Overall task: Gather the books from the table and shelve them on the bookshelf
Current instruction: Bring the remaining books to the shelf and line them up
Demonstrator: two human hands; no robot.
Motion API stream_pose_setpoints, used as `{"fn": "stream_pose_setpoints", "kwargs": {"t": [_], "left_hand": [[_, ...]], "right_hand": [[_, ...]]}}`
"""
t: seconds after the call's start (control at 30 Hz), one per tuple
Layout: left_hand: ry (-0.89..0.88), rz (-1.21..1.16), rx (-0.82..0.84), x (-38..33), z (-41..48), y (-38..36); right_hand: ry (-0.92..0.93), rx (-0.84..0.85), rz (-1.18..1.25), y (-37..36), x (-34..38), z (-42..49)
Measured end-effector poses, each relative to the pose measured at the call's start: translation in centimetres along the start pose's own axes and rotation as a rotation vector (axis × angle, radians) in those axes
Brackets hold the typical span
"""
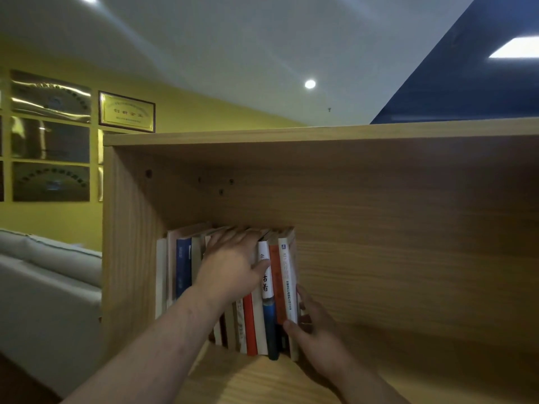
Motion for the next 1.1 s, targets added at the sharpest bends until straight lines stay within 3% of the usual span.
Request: {"fn": "stream_pose_setpoints", "kwargs": {"t": [0.13,0.37,0.7,0.93,1.03,1.1], "left_hand": [[-0.03,-0.015,-0.078,-0.6,-0.5,1.0],[-0.058,0.232,-0.188,-2.8,-1.8,2.5],[0.06,-0.075,-0.239,-3.2,-3.5,3.2],[0.109,-0.205,-0.389,-3.5,-6.2,6.0],[0.2,-0.42,-0.41,-2.2,-8.1,5.1],[0.365,-0.658,-0.386,-0.6,-9.9,3.0]], "right_hand": [[0.014,-0.021,-0.045,0.0,0.0,0.2],[0.009,-0.026,-0.036,0.0,-0.1,0.2],[0.003,-0.017,0.028,-0.1,-0.2,0.1],[0.008,-0.021,-0.061,-0.2,-0.6,0.2],[0.021,-0.033,-0.057,-0.2,-0.7,0.2],[0.028,-0.039,-0.055,-0.1,-0.7,0.2]]}}
Point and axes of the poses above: each hand's wrist, its own z-axis towards the middle knuckle, its own y-axis out of the back of the hand, x = y × z, the point moved 10 cm from there along z, towards the middle knuckle, and after that the axes turned 14 degrees about -z, right-handed, at the moved point
